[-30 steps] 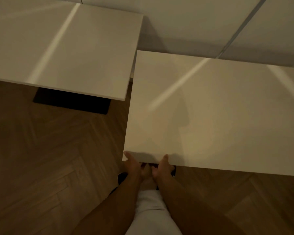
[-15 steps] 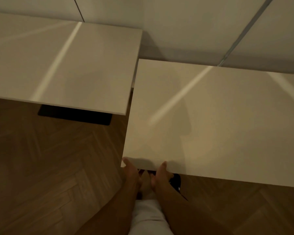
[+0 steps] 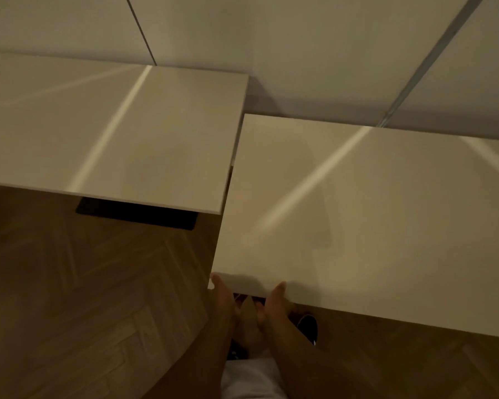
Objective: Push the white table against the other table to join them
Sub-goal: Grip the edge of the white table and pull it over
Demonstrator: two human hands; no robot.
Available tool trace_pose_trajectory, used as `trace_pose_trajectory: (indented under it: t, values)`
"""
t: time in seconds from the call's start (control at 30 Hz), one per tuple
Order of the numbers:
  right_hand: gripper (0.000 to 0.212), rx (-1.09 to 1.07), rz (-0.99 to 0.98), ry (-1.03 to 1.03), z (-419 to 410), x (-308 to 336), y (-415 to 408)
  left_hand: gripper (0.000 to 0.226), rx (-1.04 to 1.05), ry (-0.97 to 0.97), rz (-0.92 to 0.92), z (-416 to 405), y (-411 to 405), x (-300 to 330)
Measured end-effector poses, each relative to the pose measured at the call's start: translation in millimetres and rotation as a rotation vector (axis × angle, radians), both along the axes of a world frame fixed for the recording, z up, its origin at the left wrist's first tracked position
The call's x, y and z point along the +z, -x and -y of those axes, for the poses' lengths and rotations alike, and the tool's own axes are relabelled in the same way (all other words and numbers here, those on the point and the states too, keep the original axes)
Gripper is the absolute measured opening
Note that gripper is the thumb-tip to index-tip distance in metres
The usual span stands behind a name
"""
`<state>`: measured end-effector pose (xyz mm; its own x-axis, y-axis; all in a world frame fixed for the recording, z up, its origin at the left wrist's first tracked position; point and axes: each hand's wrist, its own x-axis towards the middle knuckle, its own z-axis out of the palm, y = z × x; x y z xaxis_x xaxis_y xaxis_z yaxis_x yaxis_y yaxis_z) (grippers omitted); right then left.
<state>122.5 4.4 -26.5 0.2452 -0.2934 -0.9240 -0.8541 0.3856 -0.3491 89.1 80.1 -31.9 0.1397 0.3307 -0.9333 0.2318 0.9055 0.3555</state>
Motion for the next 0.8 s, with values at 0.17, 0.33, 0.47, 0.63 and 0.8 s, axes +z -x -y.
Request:
trace_pose_trajectory:
  t: [0.17, 0.33, 0.47, 0.63, 0.8]
  values:
    - [0.063, -0.056, -0.017, -0.075, -15, 9, -8, 0.072, 0.037, 0.002, 0.022, -12, -7, 1]
    - [0.075, 0.001, -0.062, -0.054, -25, 2, -16, 0.067, 0.030, -0.010, 0.039, -22, -13, -2]
    - [0.077, 0.031, -0.054, -0.022, -26, -3, -16, 0.067, 0.053, 0.013, 0.038, -22, -13, -4]
    - [0.065, 0.053, -0.018, -0.100, -20, 0, -15, 0.066, 0.071, 0.034, 0.075, -22, -10, 2]
    - [0.056, 0.268, -0.023, -0.243, 4, 4, -18, 0.058, 0.053, 0.068, 0.144, -20, 0, 15]
